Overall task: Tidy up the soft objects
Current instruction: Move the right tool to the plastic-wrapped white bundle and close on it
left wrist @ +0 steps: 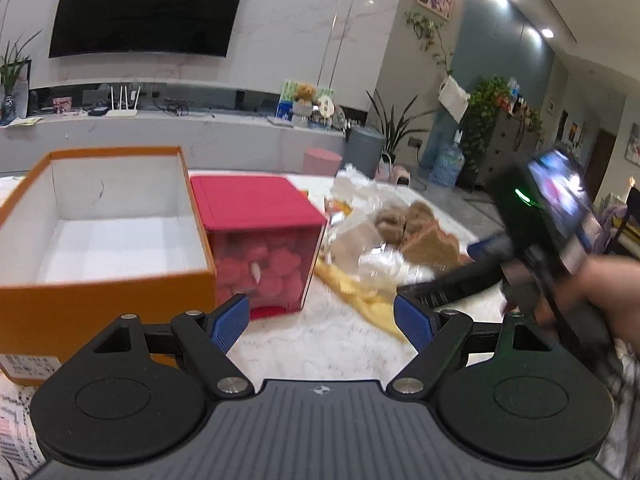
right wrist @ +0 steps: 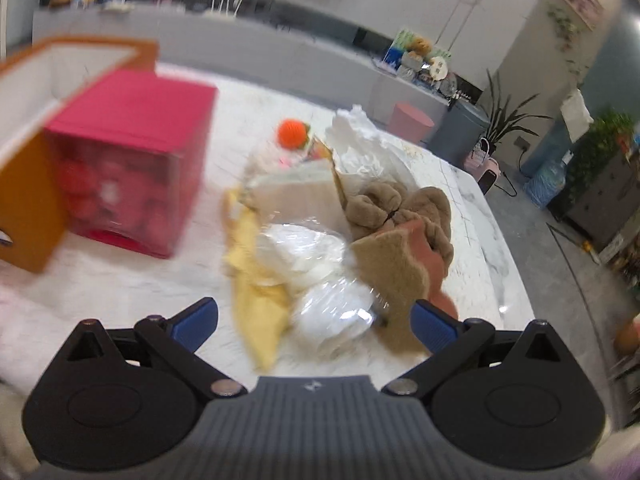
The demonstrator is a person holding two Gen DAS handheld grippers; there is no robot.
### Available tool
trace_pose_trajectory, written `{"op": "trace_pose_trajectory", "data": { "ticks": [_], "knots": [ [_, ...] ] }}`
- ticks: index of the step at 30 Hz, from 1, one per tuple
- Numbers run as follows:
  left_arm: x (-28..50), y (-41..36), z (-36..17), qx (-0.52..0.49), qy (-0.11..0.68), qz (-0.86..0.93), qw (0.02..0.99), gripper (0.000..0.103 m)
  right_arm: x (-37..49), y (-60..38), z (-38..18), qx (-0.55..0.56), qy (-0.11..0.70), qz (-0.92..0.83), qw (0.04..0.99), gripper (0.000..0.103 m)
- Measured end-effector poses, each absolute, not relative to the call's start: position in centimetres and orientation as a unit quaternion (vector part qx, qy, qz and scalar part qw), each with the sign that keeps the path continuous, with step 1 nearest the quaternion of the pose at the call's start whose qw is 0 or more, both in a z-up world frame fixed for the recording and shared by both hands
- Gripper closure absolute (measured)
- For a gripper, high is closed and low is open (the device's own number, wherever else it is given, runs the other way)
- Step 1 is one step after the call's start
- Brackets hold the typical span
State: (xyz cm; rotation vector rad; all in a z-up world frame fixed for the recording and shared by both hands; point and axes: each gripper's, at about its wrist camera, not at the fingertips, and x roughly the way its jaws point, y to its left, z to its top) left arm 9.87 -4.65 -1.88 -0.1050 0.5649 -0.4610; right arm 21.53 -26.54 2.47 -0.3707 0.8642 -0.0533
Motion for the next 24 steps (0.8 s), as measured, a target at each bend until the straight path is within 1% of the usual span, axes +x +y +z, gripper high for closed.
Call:
{"op": "trace_pose_trajectory", "data": {
  "ticks": [7,8,9,11,14,17,21,24],
  "knots": [
    [9.3,-3.4,-3.7,-0.05,0.29,-0.225,0.929,0.007,27.8,-29.3,-1.3,-0.157,0.472,-0.047,0.866,0.003],
    [9.3,-3.4,-3.7,-0.049,0.288,-0.222,0.93,0.007,28.2,-29.5,-1.8,-0.151,0.477,-0.048,0.865,0.004],
    [9.1,-3.2,-3.6,-0.05,0.284,-0.22,0.932,0.007,28.3,-29.8,-2.2,-0.145,0.48,-0.045,0.864,0.011],
    [8.8,-3.0,-3.5,-0.052,0.278,-0.219,0.934,0.007,28.2,-30.2,-2.7,-0.138,0.485,-0.027,0.863,0.021],
    [8.8,-2.5,-3.6,-0.056,0.276,-0.214,0.935,0.007,28.2,-30.3,-3.3,-0.155,0.482,-0.024,0.862,0.022],
    [8.9,-2.4,-3.6,-0.06,0.276,-0.213,0.935,0.007,28.3,-30.8,-3.6,-0.147,0.478,-0.024,0.866,0.038],
    [8.8,-2.7,-3.6,-0.055,0.266,-0.217,0.938,0.007,28.0,-31.1,-3.5,-0.156,0.465,-0.019,0.871,0.046],
    [8.7,-2.8,-3.7,-0.048,0.262,-0.215,0.94,0.007,27.2,-31.2,-2.3,-0.146,0.462,-0.014,0.874,0.048]
  ]
}}
